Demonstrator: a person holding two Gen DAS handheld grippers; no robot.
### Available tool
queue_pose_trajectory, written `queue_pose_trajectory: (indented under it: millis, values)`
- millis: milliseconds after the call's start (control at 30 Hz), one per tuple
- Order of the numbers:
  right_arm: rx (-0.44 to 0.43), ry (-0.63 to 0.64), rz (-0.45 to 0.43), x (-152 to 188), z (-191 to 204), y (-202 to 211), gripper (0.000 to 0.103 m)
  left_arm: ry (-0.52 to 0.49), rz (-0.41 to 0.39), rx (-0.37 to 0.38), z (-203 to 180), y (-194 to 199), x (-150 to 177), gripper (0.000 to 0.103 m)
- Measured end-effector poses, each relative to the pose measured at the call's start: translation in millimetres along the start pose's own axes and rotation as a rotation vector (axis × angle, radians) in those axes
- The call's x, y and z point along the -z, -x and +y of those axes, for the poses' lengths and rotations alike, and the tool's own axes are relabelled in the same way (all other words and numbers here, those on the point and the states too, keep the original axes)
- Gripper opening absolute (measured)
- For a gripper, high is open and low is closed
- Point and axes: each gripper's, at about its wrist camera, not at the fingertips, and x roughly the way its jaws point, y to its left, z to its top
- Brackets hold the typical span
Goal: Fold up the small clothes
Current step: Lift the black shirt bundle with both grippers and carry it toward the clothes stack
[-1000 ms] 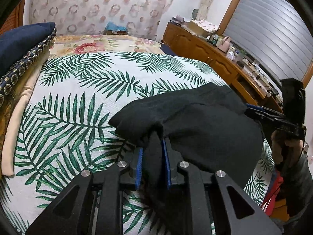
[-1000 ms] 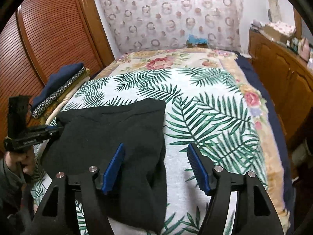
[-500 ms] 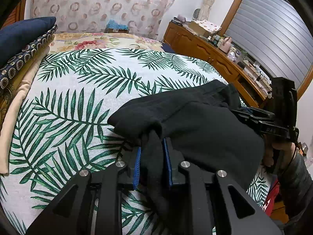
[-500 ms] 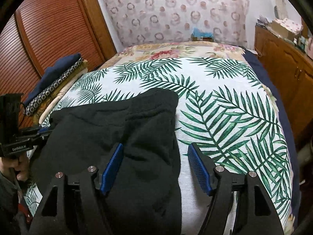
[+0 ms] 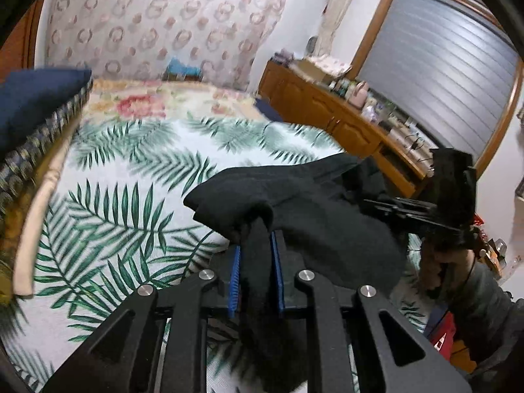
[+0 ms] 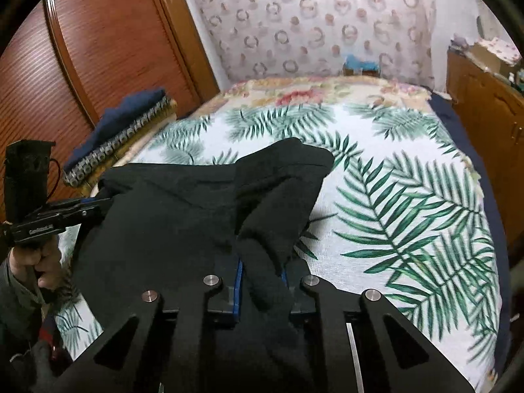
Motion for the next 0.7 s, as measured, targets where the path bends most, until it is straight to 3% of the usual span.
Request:
queue_pose_trajectory:
  millis: [333,567,700]
  values:
    - [0.007,0.064,-0.119,-8.1,26.3,38.4,0.017,-0.060,-0.121,-0.015,-23.6,59.4,-7.6,0.018]
    - [-0.030,0.166,-0.174,-31.0,56.0,49.5,0.017,-0.046,-0.204,-0.084,-7.5,100.6,-10.2,0.018]
    - [-0.069,0.215,-0.182,-46.4,75.4,34.3,0.017,-0.022,-0.247,-0.145,11.3,119.7,-12.0,0.018]
